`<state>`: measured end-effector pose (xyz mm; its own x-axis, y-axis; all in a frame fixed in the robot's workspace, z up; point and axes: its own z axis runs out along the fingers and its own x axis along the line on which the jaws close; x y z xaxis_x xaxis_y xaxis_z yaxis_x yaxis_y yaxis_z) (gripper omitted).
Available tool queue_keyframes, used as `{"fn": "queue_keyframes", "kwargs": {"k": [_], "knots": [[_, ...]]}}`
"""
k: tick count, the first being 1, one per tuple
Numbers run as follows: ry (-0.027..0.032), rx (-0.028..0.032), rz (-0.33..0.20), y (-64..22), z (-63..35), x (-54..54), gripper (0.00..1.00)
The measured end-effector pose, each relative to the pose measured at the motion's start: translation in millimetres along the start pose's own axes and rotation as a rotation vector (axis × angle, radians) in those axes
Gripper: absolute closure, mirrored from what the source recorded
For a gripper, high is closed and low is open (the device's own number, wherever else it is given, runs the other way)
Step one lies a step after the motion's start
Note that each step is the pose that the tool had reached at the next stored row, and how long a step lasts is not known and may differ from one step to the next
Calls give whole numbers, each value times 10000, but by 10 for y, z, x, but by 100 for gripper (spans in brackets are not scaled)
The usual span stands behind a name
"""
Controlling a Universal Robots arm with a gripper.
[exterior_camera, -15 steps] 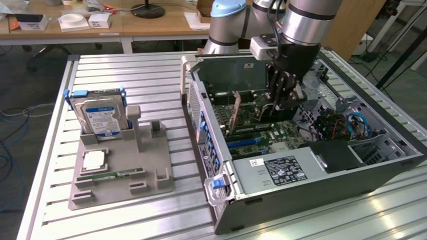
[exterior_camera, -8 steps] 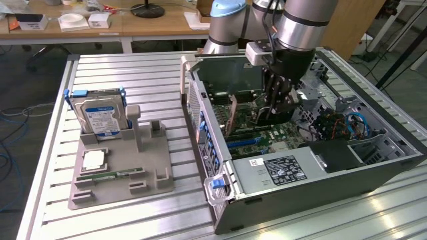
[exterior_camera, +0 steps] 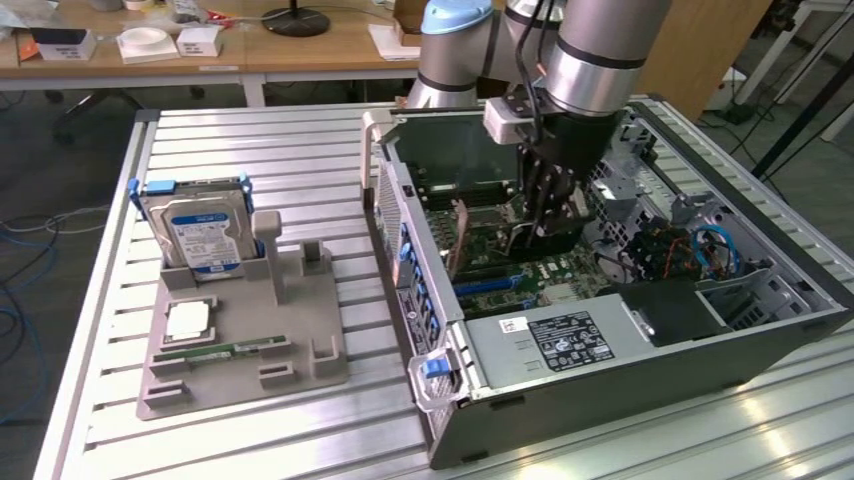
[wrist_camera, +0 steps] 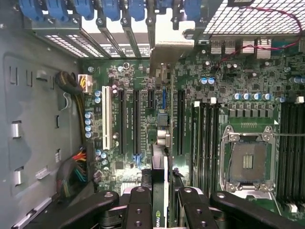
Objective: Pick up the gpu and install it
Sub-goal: 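Insert the gpu into the slot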
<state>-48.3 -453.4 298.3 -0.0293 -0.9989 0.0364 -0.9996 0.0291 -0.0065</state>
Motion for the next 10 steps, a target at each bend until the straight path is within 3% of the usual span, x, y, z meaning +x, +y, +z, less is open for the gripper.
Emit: {"fn": "queue_keyframes", "kwargs": {"k": [10], "knots": [[12, 33, 1, 113, 98, -6, 74]]}}
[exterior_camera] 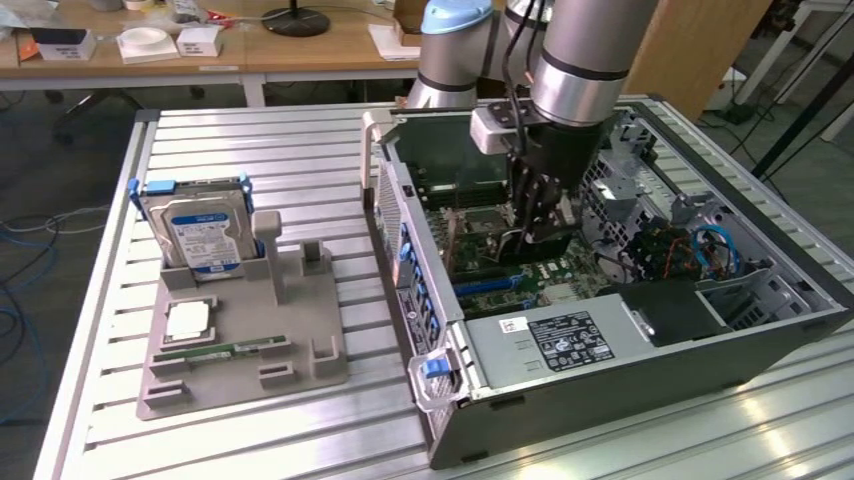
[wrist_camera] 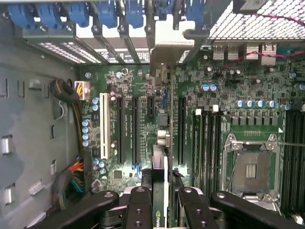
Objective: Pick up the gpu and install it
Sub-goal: 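Insert the gpu into the slot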
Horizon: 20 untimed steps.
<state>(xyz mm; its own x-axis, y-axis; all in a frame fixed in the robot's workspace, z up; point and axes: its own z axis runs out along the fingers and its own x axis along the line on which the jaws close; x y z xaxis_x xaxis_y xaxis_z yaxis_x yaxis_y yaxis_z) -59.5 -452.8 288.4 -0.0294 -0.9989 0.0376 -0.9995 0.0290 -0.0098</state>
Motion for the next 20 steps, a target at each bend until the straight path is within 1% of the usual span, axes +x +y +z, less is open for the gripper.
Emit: {"fn": "queue_keyframes", "kwargs": {"k": [5, 11, 16, 20], "knots": [[-2, 3, 1, 62, 23, 0, 74], [-2, 2, 1, 85, 88, -1, 74], [-1, 3, 1, 130, 158, -3, 74], [3, 2, 1, 161, 184, -6, 74]]}}
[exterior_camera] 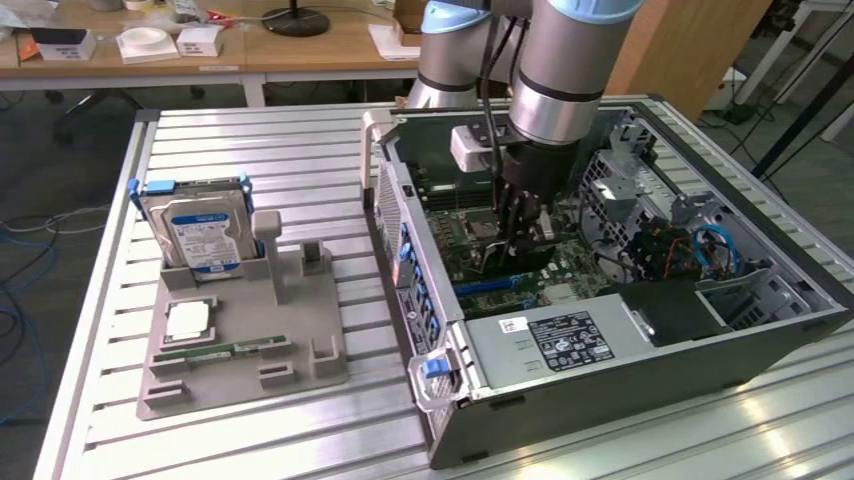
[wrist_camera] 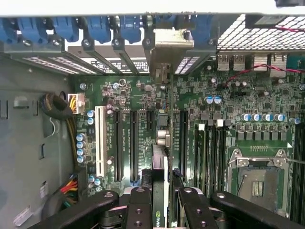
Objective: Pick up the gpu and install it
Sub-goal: 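Insert the gpu into the slot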
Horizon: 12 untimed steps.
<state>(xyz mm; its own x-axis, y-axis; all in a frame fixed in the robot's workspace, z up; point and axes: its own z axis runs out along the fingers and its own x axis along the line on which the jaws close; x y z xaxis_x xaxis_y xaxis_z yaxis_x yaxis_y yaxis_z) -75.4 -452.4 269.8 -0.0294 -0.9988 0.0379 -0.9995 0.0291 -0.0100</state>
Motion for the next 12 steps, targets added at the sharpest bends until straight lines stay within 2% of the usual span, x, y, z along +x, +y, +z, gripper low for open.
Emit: {"fn": "queue_keyframes", "kwargs": {"k": [5, 12], "knots": [[-2, 2, 0, 34, 15, -13, 74], [-3, 2, -1, 36, 21, -17, 74]]}}
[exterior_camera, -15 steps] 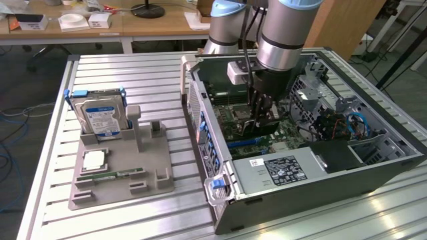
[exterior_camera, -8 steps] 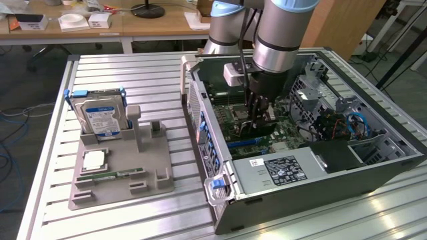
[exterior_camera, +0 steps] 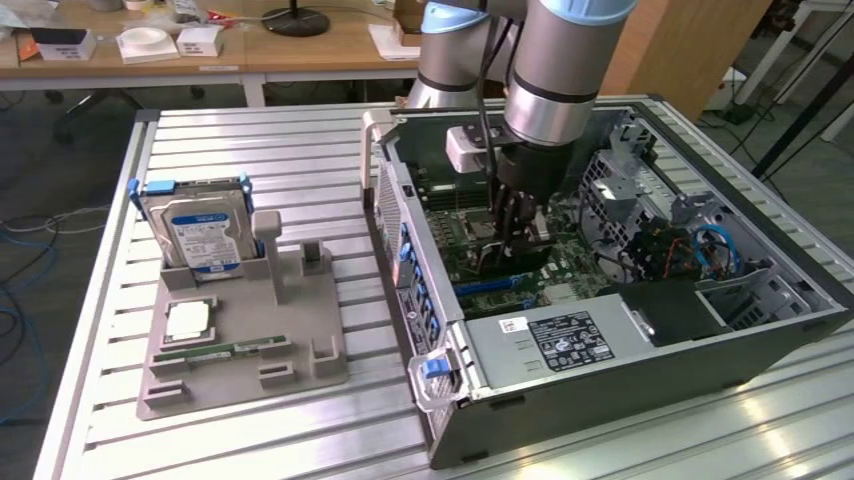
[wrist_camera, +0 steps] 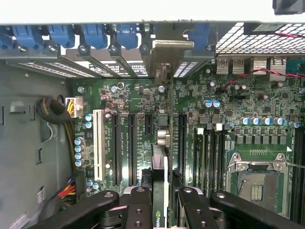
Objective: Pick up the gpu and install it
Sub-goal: 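Insert the gpu into the slot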
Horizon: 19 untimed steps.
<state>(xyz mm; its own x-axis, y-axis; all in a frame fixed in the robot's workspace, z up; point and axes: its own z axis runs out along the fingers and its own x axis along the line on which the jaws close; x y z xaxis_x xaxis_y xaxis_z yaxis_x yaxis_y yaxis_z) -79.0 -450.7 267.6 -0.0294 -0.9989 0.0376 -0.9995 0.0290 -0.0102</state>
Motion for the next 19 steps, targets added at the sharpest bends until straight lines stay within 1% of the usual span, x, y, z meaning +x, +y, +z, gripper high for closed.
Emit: {"fn": "queue_keyframes", "kwargs": {"k": [12, 19], "knots": [[0, 0, 0, 1, 77, -7, 74], [2, -1, 0, 2, 142, -14, 74]]}}
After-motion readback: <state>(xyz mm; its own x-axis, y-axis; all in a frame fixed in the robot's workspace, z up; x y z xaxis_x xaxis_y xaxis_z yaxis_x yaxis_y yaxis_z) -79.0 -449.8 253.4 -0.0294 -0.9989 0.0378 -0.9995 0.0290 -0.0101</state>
